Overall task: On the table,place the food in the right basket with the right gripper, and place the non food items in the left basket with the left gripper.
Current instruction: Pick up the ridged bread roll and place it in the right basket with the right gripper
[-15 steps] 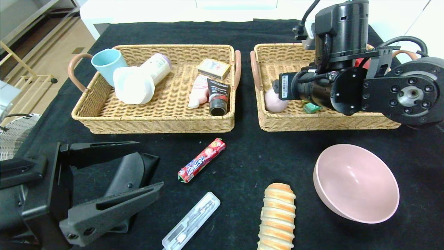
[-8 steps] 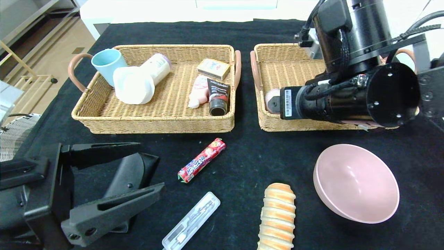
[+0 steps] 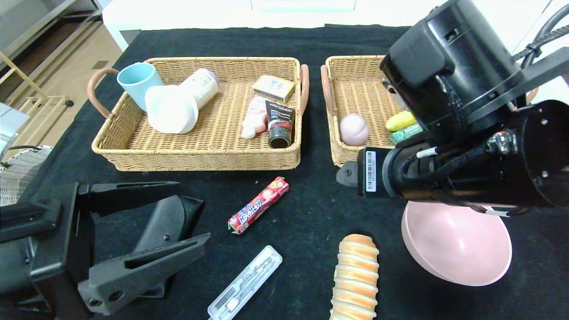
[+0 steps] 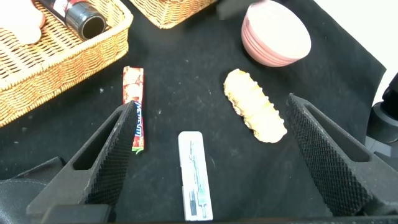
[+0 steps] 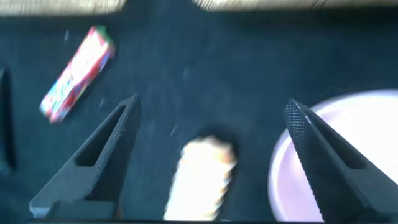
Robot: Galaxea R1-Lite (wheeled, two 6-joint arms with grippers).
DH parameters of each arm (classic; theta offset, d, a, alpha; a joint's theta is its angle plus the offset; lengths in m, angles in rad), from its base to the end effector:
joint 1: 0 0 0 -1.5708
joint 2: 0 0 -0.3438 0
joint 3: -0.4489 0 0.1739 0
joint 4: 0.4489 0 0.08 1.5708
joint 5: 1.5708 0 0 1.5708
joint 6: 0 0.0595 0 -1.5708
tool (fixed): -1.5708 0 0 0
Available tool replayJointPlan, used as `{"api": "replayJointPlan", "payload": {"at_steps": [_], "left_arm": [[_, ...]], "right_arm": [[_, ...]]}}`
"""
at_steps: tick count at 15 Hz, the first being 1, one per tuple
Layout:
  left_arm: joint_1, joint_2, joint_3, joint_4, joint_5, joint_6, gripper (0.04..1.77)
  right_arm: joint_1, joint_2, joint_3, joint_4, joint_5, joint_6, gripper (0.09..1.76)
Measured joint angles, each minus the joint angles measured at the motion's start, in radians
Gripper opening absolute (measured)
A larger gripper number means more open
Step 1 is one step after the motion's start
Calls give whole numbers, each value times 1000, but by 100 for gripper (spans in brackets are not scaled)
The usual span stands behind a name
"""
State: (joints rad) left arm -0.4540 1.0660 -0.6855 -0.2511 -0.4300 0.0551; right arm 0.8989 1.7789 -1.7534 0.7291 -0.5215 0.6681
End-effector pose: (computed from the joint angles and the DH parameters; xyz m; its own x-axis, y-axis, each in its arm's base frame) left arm 0.1151 -0.0838 0.2955 0.6272 -0.7699 -0.1173 0.7754 0.6315 0.0009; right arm 0.2258 0.2363 0.3177 0.7831 0.1843 -0.5939 -0.0912 0.9788 0.1834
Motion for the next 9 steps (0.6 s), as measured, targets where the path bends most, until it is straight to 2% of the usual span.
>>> {"api": "replayJointPlan", "payload": {"at_steps": [9], "left_arm": [[8,-3,-1,-1,0,1,172]], "right_arm": [[60,85,2,89,9,138,170]]}}
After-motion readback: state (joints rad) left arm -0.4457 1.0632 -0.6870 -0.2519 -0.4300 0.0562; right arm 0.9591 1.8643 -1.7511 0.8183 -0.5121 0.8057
